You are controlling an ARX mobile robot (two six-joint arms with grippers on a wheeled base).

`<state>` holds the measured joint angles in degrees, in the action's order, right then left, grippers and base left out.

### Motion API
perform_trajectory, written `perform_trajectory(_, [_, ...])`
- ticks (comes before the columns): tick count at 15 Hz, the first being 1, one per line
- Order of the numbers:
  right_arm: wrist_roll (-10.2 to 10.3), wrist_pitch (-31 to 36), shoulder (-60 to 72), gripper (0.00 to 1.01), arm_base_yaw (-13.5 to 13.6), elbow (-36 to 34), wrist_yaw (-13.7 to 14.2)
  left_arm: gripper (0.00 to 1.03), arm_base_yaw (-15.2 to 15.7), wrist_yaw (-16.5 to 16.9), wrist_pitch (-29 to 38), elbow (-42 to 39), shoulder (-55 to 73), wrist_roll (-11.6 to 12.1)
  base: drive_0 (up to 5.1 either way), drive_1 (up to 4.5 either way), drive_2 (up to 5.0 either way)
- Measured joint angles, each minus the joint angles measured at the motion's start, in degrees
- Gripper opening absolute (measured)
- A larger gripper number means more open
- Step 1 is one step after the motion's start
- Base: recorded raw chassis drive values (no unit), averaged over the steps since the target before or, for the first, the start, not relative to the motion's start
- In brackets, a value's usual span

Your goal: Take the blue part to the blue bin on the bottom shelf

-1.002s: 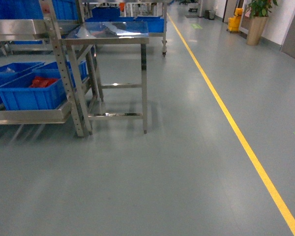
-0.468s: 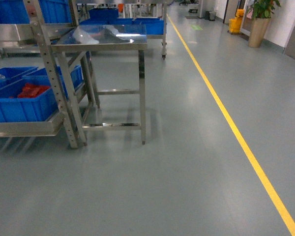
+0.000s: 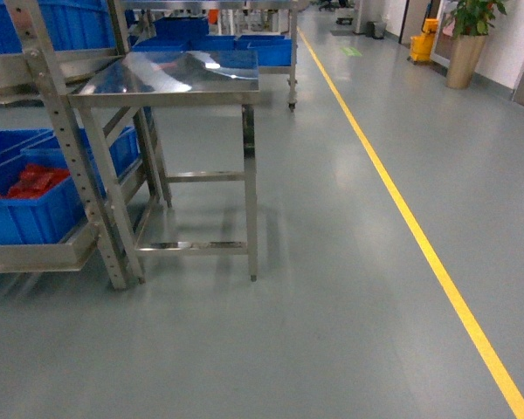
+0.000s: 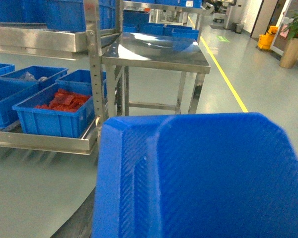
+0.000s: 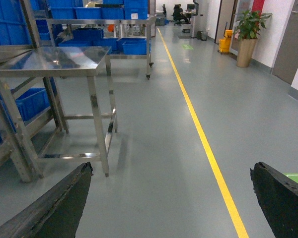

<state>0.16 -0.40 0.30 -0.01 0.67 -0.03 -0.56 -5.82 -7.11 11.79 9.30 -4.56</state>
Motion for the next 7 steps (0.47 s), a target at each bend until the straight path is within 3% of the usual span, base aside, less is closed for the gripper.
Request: perform_trajectory(7, [-0.02,0.17,0.00,0.98,0.00,0.00,0.02,0.44,0.00,0.04,-0.04,-0.02,0.00,0.00,0.0,4.23,-4.3])
